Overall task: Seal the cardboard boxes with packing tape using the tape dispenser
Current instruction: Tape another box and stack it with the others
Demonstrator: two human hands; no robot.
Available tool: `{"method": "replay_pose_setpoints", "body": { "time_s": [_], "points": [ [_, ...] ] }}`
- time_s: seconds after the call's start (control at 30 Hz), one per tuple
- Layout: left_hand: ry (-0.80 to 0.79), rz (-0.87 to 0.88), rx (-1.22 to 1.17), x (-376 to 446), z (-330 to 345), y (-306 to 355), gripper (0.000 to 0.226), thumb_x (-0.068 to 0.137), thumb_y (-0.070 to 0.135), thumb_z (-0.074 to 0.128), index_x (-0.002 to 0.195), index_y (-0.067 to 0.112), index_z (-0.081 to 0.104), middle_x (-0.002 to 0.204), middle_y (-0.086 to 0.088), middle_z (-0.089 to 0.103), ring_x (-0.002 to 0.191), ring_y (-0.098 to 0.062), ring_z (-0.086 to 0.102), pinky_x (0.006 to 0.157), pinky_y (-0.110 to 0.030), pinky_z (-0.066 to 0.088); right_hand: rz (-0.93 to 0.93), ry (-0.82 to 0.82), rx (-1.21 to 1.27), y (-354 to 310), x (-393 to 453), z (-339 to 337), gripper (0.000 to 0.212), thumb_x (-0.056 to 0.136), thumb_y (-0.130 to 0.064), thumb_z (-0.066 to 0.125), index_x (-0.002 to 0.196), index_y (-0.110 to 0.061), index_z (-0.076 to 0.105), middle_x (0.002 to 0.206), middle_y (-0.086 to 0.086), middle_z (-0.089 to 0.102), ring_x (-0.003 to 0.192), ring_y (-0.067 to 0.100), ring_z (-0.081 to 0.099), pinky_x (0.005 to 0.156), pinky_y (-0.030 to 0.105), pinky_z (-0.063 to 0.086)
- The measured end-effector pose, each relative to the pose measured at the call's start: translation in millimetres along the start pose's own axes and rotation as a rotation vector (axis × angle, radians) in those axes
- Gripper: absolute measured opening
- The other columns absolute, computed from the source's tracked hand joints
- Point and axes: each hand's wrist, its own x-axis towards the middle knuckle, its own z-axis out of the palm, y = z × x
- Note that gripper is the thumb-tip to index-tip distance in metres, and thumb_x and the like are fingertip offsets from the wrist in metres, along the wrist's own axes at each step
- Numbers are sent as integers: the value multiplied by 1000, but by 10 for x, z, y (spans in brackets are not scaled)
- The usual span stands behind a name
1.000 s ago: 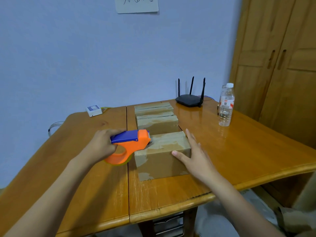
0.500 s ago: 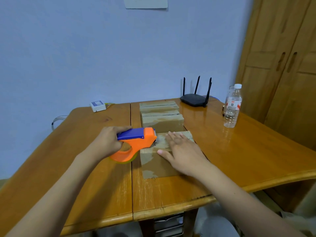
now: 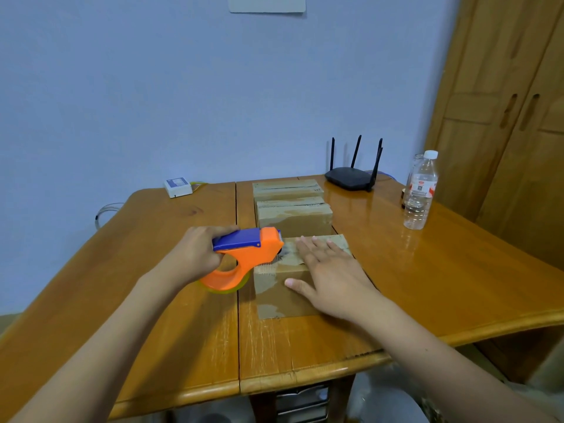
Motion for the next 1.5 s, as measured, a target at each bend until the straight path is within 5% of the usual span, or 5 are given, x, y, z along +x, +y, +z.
{"method": "replay_pose_setpoints", "body": {
  "time_s": [0.27, 0.43, 1.1, 1.23, 1.5],
  "points": [
    [5, 1, -9, -7, 5, 10, 54, 90, 3, 60, 142, 19, 54, 128, -4, 67, 109, -21, 62, 80, -23, 40, -14, -67, 13, -64, 93, -104, 83, 100, -66, 30, 161, -13, 12, 169, 4, 7, 156, 19, 5, 127, 41, 7],
    [9, 11, -16, -4, 6, 15, 52, 91, 3, 59, 141, 19, 55, 125, -2, 69, 93, -8, 54, 75, -18, 38, 5, -56, -17, -128, 112, -57, 89, 98, -71, 24, 161, -9, 12, 168, 10, 7, 155, 24, 9, 127, 46, 8],
    [13, 79, -9, -23, 28, -115, 55, 92, 6, 62, 144, 21, 51, 125, -2, 67, 94, -8, 53, 73, -18, 39, -25, 31, -18, -50, 74, 69, 85, 94, -74, 16, 162, -23, 6, 168, -3, 7, 155, 19, 6, 127, 45, 8],
    [8, 162, 42, -6, -78, -119, 58, 88, -2, 58, 142, 20, 54, 120, -3, 69, 101, -16, 59, 80, -27, 49, -27, 19, -38, -55, 52, 56, 93, 85, -74, -2, 162, -22, 4, 168, -2, 4, 156, 19, 3, 127, 44, 5],
    [122, 99, 95, -115, -300, -483, 60, 76, -10, 54, 125, 22, 66, 105, -2, 70, 93, -24, 61, 76, -40, 52, -8, -3, -32, -58, 61, 57, 83, 97, -72, 17, 162, -22, 3, 168, -1, 5, 156, 20, 5, 127, 45, 6]
  ]
}}
